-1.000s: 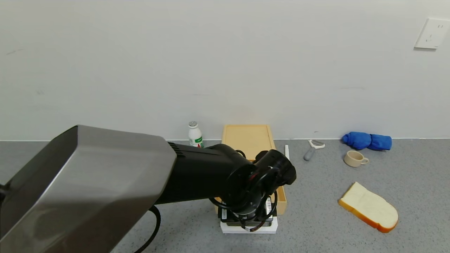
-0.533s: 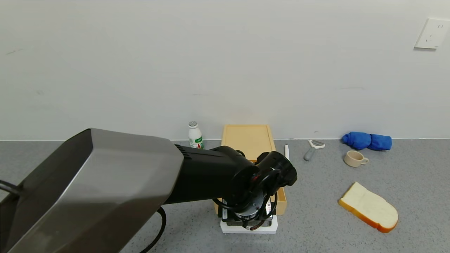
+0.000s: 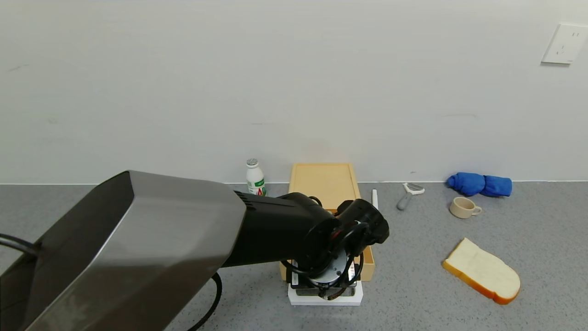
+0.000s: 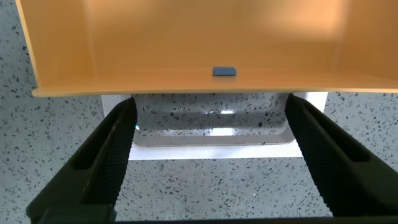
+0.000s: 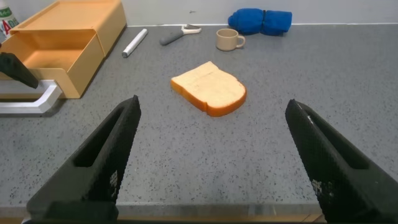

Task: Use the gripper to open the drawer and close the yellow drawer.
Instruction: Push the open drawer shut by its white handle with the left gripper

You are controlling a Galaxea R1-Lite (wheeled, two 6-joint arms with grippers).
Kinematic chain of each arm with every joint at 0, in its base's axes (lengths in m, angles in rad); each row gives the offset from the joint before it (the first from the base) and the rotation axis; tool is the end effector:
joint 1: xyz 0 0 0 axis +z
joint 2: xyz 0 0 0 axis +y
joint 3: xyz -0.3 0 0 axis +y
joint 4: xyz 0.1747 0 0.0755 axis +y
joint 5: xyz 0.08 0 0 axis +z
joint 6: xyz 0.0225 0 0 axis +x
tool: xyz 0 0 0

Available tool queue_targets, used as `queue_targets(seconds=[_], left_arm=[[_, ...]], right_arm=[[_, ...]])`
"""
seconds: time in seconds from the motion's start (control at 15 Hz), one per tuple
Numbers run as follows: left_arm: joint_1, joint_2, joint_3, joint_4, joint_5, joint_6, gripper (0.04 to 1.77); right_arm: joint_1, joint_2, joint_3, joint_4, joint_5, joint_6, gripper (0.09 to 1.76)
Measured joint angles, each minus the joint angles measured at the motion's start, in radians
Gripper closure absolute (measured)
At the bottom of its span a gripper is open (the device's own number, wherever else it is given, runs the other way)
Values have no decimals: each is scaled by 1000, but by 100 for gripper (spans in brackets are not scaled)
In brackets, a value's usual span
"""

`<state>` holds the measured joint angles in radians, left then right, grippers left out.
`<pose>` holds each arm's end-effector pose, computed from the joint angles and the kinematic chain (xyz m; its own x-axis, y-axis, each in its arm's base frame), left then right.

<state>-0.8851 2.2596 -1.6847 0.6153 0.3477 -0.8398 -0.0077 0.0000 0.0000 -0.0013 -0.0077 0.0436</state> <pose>0.2693 -0.3171 0.1061 0.4849 -0.0545 -0.8729 -0.0054 0.9978 -0.0654 -0.0228 0.0000 0.0756 0.9999 -0.0154 0.0013 0.0153 0.9989 0.0436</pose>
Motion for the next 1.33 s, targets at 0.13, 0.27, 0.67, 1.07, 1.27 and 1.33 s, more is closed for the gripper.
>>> queue_targets(seconds=[0.13,0.27,0.67,1.07,1.27,1.33], left_arm=[[2,2,-10,2,3,3,9],[4,6,-21,2,11,7,9],[13,16,-47,1,45,29,9],[33,31,-84,0,52,59,9],[41,38,-105,0,59,81,9],[43,40,-111,0,60,89,9]], right_arm=[[0,0,0,0,0,0,14],[0,0,0,0,0,0,14],[0,0,0,0,0,0,14],[0,0,0,0,0,0,14],[0,0,0,0,0,0,14],[0,0,0,0,0,0,14]])
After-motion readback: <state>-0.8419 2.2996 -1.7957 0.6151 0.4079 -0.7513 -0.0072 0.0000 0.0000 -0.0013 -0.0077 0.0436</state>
